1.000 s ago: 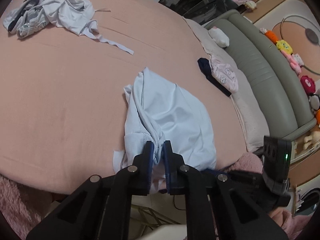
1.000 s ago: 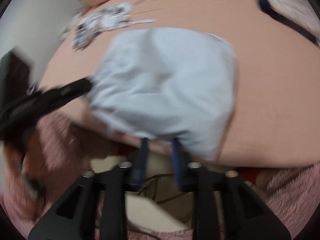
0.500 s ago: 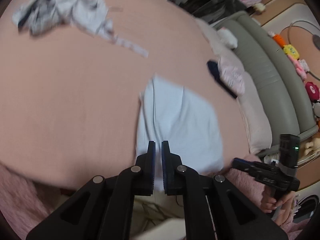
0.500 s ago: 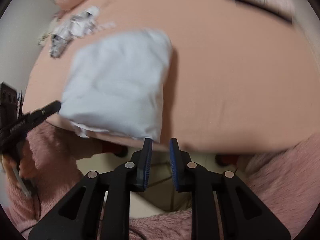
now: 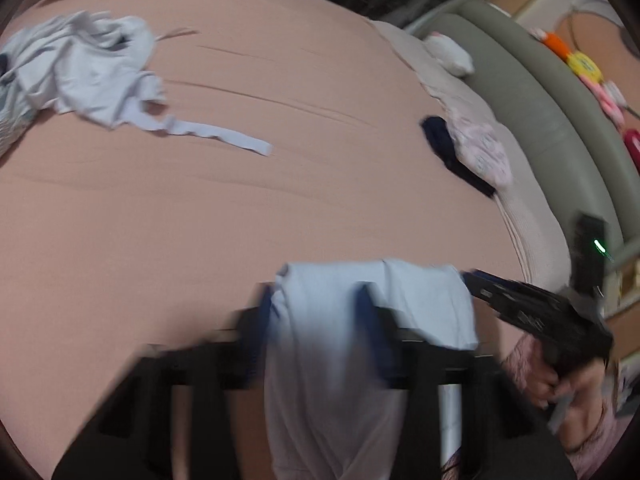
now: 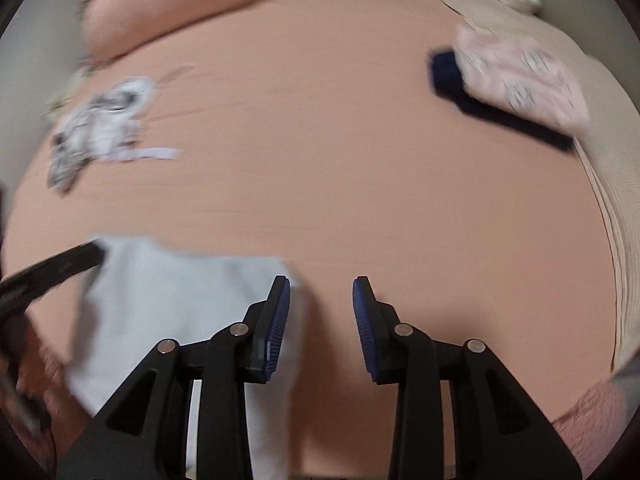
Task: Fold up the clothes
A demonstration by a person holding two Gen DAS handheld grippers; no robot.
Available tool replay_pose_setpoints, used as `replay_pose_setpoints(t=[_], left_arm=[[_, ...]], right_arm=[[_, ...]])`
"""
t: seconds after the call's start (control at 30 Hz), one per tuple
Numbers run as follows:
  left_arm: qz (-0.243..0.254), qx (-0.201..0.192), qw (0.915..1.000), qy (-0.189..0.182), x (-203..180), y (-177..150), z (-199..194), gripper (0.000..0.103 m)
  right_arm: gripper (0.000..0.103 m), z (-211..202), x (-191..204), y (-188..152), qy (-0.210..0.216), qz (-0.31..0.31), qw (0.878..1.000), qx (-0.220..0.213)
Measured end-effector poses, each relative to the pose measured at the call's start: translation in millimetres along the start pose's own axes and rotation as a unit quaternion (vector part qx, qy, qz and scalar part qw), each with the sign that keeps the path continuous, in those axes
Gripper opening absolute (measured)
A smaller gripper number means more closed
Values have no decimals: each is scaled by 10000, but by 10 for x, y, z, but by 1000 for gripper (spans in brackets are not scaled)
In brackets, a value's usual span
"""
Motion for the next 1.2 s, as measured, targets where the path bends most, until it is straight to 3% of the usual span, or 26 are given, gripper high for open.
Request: replay_pose_setpoints(t=[0.07, 0.2, 0.33, 0.4, 0.43, 0.47, 0.57, 0.67, 0.77, 0.87, 0.93, 1.07, 1.2], left_arm=[[-15, -16, 9999, 104, 18, -48, -19, 15], [-99, -13, 9990, 434, 87, -99, -12, 13], [8, 21, 9960, 891, 124, -183, 45, 16], [16, -93, 9923, 1239, 165, -205, -59, 16], [-148, -201, 9931, 1147, 216, -210, -133, 16], [-310, -325, 9947, 922, 256, -209, -212, 17], [-406, -764, 9950, 499, 237, -176, -447, 19], [107, -1087, 9927, 511, -12, -122, -521, 20], [518, -761, 9949, 407, -138, -161, -359, 20], [495, -122, 9919, 1164, 30, -240, -100, 23], [145, 2, 9901, 1394, 222, -237, -113, 28], [-441, -294, 9965, 648, 292, -263, -462, 34], [-343, -83, 9991, 215, 113, -469, -459, 40]], right_arm=[[33, 147, -34, -19, 103, 145, 9997, 183], [34, 159, -1, -108, 144, -109, 9998, 25], [46, 183, -11, -125, -396, -259, 9987, -209], [39, 150, -61, -127, -810, -212, 9961, -270], [33, 147, -130, -138, -1063, -144, 9939, -270], [33, 131, -205, -148, -1015, 27, 9945, -271], [33, -38, -337, -148, -17, 727, 9969, -308], [33, -292, -92, -120, 352, 248, 9963, -740], [33, -316, 219, -156, 592, -250, 9952, -743], [32, -33, 417, -196, 256, -596, 9968, -478], [32, 38, 475, -213, -18, -801, 9951, -575], [32, -101, 451, -191, -48, -697, 9961, -543], [32, -178, 602, -332, 191, -902, 9943, -538]])
Point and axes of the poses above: each gripper's, at about its wrist camera, not at the fingertips, and z roughly the way its jaws point, x to its left, y to its top, the point moved 2 cm from there along z, roughly the way its jaws point, and after that the axes turned 5 degrees about -y, right-handed, at the moved point
